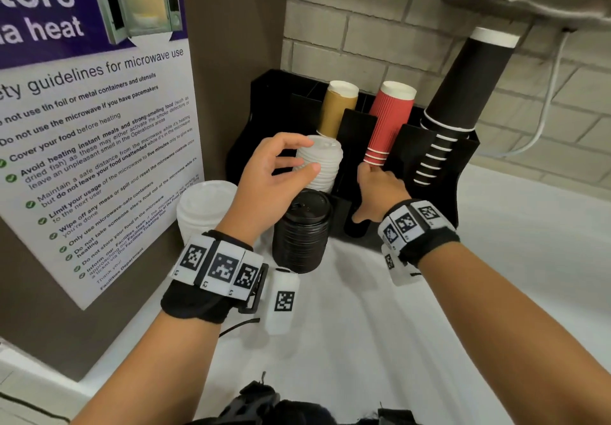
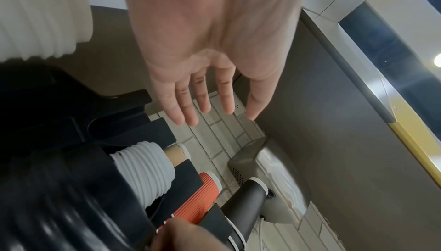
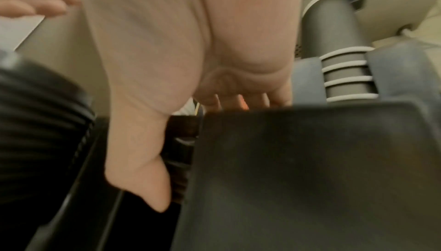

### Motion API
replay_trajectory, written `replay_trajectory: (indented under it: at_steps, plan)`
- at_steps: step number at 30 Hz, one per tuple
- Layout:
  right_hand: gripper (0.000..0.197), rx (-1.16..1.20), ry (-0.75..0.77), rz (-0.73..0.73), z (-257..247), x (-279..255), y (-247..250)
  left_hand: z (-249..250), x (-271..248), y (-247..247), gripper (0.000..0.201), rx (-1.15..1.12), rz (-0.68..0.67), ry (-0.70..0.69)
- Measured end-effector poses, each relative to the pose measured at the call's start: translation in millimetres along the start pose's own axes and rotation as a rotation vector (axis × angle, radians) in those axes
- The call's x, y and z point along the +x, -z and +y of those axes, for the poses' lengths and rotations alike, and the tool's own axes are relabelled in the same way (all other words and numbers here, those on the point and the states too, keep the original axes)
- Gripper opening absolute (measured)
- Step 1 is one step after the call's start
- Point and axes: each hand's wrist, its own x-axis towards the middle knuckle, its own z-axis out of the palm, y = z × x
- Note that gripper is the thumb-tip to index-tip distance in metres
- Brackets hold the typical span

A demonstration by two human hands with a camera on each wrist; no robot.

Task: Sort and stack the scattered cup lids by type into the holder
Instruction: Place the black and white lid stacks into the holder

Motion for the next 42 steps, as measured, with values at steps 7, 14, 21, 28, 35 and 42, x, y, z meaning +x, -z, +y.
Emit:
replay_trajectory:
  at_steps: [7, 14, 21, 28, 35, 42]
  plan:
    - [0.057, -0.096, 0.08, -0.174, -7, 14, -19, -1, -4, 2, 0.027, -0.001, -0.003, 0.006]
    - [0.024, 0.02, 0.115, -0.113, 3, 12, 5, -2, -3, 6, 0.028, 0.012, 0.043, -0.001]
    - [0.053, 0.666, 0.467, 0.028, -32, -24, 24, -2, -1, 14, 0.027, 0.048, 0.103, 0.009]
    - [0.069, 0.58, 0.453, 0.08, -54, -23, -2, -2, -6, 20, 0.026, 0.066, 0.121, 0.04]
    - [0.065, 0.584, 0.472, 0.116, -59, -21, -7, -2, -6, 20, 0.026, 0.057, 0.117, 0.045]
    - [0.061, 0.695, 0.463, 0.136, -55, -27, -1, -3, -5, 19, 0.027, 0.046, 0.124, 0.026]
